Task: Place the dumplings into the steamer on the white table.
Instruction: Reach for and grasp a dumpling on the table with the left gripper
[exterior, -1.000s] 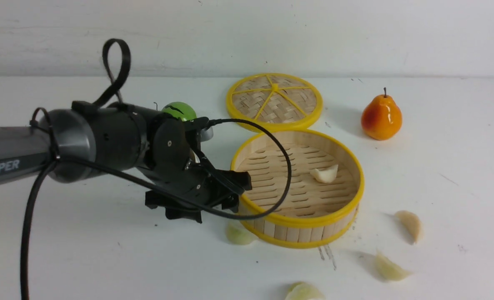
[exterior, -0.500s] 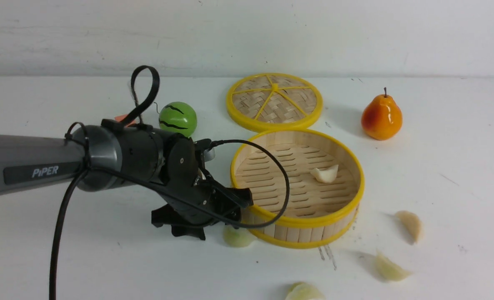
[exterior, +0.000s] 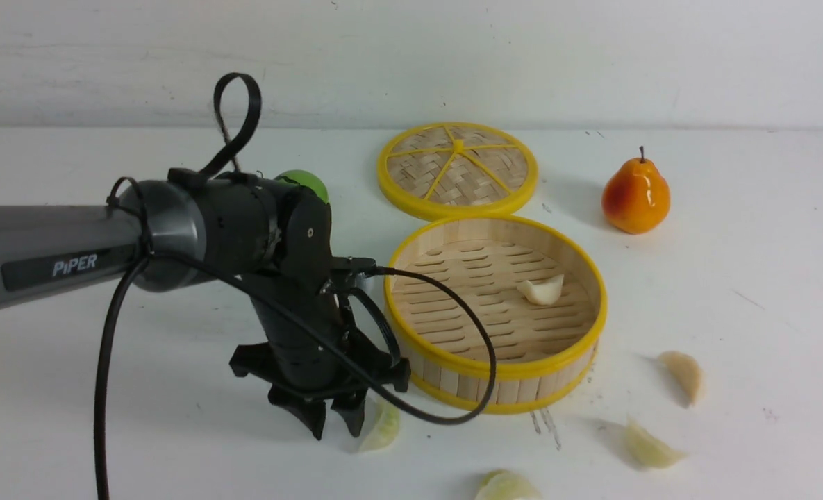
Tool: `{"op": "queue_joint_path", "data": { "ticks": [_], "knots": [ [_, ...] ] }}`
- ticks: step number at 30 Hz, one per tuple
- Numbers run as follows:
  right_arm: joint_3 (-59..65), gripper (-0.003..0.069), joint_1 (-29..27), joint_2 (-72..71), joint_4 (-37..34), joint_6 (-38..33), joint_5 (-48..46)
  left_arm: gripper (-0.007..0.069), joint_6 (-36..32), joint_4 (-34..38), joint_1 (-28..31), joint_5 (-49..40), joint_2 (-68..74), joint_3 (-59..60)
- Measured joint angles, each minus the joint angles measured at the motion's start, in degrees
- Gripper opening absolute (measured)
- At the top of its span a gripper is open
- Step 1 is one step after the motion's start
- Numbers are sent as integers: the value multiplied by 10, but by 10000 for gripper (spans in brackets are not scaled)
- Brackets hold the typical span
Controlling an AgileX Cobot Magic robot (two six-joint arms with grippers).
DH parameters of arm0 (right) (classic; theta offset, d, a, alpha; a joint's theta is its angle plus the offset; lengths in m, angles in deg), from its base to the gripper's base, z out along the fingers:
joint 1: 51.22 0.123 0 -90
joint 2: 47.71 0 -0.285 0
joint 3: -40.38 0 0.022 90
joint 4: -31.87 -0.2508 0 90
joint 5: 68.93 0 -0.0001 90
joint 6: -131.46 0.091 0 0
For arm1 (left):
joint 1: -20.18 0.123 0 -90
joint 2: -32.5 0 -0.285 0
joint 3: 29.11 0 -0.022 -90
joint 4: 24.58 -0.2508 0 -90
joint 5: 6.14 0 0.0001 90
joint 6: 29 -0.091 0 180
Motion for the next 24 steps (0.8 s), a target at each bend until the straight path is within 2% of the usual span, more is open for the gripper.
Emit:
{"op": "queue_joint_path", "data": {
  "ticks": [7, 13, 17, 18, 24],
  "knots": [
    [0, 95, 0, 0, 0, 0, 0, 381, -42, 24, -9, -44, -26, -6],
    [0, 95, 0, 0, 0, 0, 6, 432, -53, 12, -64, -10, -37, -8],
    [0, 95, 0, 0, 0, 0, 12, 436, -11, -35, -86, 46, -23, -8],
    [0, 95, 0, 0, 0, 0, 12, 437, 23, -61, -87, 69, -16, -8],
    [0, 95, 0, 0, 0, 0, 12, 437, 99, -127, -87, 93, 16, -8]
  ]
}}
